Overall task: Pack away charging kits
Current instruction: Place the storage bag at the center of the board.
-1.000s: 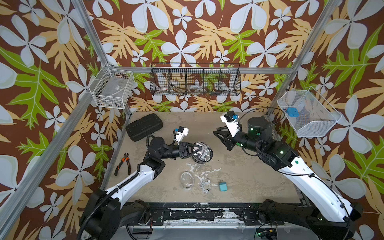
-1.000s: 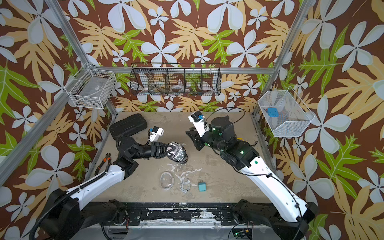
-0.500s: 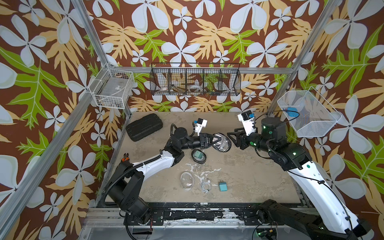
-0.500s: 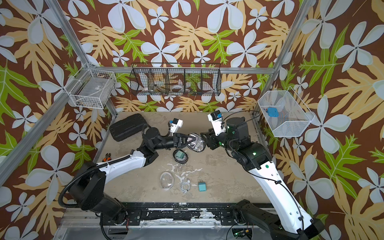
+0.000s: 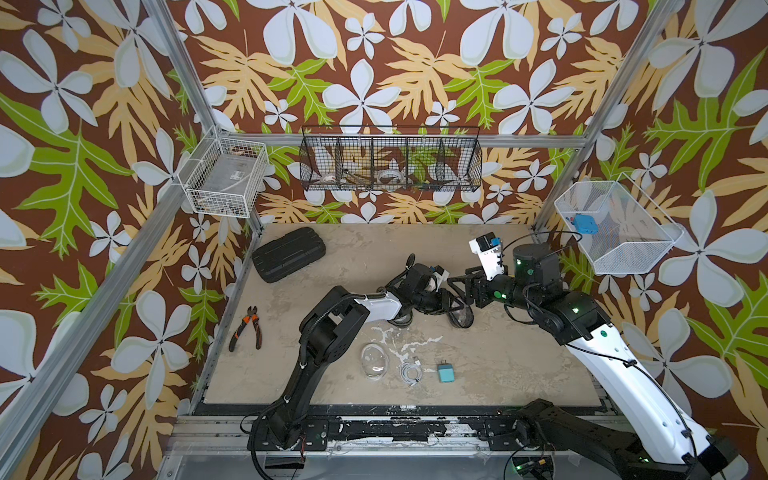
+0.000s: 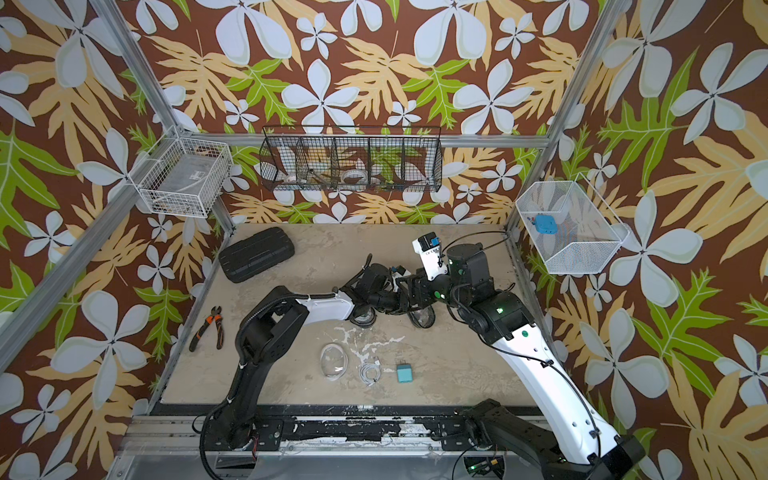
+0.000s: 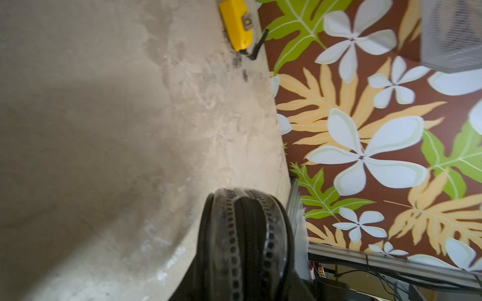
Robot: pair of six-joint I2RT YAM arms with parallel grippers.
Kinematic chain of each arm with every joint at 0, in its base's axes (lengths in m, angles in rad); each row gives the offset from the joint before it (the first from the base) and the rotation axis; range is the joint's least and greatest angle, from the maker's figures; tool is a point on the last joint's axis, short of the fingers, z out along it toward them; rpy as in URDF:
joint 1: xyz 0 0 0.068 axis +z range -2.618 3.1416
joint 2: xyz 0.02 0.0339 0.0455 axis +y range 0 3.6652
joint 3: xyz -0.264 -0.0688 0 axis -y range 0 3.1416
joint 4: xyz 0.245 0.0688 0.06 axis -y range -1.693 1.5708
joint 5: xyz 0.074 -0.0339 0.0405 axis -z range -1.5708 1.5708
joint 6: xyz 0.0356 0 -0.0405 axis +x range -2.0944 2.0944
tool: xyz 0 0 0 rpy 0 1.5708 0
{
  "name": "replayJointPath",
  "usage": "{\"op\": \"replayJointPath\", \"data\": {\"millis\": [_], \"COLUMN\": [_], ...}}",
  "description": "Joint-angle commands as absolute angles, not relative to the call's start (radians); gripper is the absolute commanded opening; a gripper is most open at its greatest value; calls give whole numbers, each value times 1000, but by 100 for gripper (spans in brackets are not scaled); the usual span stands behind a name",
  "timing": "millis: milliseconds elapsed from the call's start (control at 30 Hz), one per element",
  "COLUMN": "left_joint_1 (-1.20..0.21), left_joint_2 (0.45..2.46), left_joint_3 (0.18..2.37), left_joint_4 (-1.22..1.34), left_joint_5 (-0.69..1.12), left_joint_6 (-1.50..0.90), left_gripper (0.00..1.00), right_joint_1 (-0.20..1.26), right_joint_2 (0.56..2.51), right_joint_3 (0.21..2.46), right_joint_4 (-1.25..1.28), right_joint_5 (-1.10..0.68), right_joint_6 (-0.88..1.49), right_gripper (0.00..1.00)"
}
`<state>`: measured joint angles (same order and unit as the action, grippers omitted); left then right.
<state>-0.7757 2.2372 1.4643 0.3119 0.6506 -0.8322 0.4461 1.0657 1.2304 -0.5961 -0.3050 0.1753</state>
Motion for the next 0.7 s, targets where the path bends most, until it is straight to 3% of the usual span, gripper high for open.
{"op": "replayJointPath", "data": {"millis": [0,200,467,667], "left_joint_1": [-777,-769,-748,-770], "left_joint_2": [2271,2249,1978,1689], "left_joint_3": [1535,1581,1516,1225], "left_joint_4": [156,-62,-401,-535], "left_joint_5": [618,487,133,-33], "left_joint_6": [-714,-567,-424,-545], "left_gripper": [15,53,66,69], "right_joint_1": [447,445,445,446], "right_joint_2": [1065,1048,1021,1013], "right_joint_3": [1226,1215,1207,1170], "right_joint_4": [-574,-568,-574,-542], "right_joint_5": [-284,-293,-322,-317], "right_joint_6": [162,166,170,179], "right_gripper": [69,69,72,72]}}
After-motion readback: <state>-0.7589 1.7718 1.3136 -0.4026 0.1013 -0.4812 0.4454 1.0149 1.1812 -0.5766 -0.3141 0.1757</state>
